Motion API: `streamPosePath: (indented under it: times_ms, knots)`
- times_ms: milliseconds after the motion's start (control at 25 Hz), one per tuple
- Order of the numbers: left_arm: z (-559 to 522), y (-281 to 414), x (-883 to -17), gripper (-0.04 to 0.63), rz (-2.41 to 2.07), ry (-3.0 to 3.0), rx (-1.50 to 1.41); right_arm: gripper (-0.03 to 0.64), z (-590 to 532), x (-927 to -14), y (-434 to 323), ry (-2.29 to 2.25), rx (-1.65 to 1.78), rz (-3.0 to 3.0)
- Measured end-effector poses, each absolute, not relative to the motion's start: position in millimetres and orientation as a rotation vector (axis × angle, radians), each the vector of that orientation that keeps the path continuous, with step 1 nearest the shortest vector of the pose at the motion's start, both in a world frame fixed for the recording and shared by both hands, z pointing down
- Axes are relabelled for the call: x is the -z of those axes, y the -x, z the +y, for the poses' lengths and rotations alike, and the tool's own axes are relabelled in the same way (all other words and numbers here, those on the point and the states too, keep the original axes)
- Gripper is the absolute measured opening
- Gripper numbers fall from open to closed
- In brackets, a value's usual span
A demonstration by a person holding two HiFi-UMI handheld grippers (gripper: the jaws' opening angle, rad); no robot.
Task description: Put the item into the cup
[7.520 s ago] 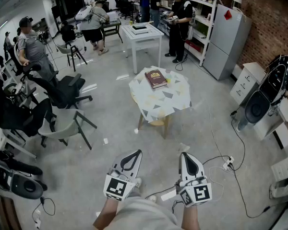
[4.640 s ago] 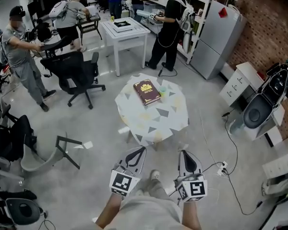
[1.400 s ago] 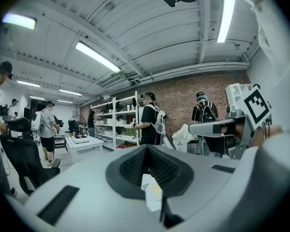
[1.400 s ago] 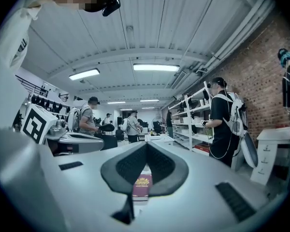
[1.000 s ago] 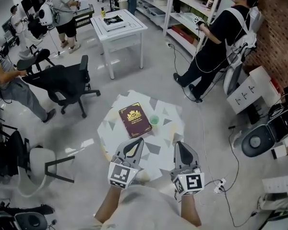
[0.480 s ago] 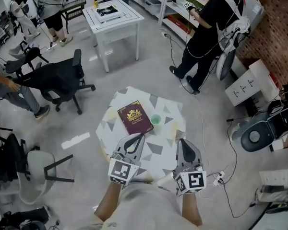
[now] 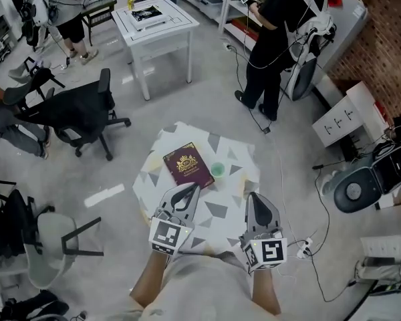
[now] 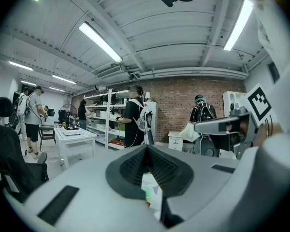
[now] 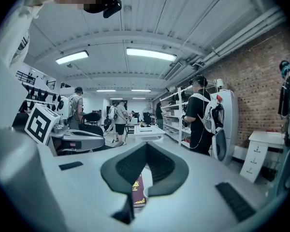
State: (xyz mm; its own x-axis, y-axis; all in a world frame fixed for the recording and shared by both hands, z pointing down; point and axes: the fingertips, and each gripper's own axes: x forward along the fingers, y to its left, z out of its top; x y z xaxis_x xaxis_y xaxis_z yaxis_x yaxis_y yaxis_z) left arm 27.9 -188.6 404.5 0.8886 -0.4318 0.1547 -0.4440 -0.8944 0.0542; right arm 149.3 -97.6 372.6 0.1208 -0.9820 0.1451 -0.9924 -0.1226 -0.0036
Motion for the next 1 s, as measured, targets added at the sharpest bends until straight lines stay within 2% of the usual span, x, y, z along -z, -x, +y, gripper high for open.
streamPosePath:
  times_ms: [320,1000]
  knots:
    - [-186.7,-48.8,-412.4,0.012,-0.703,-2.966,-0.255,0.003,-98.2,-382.6,-168.2,-2.280,-0.206,-2.044]
    - [-212.5,-59.2,-434.9,0.012,-1.119,-2.790,-0.360,0.003,-170.1,-411.0,-214.3,-2.012,-0.286,-2.343]
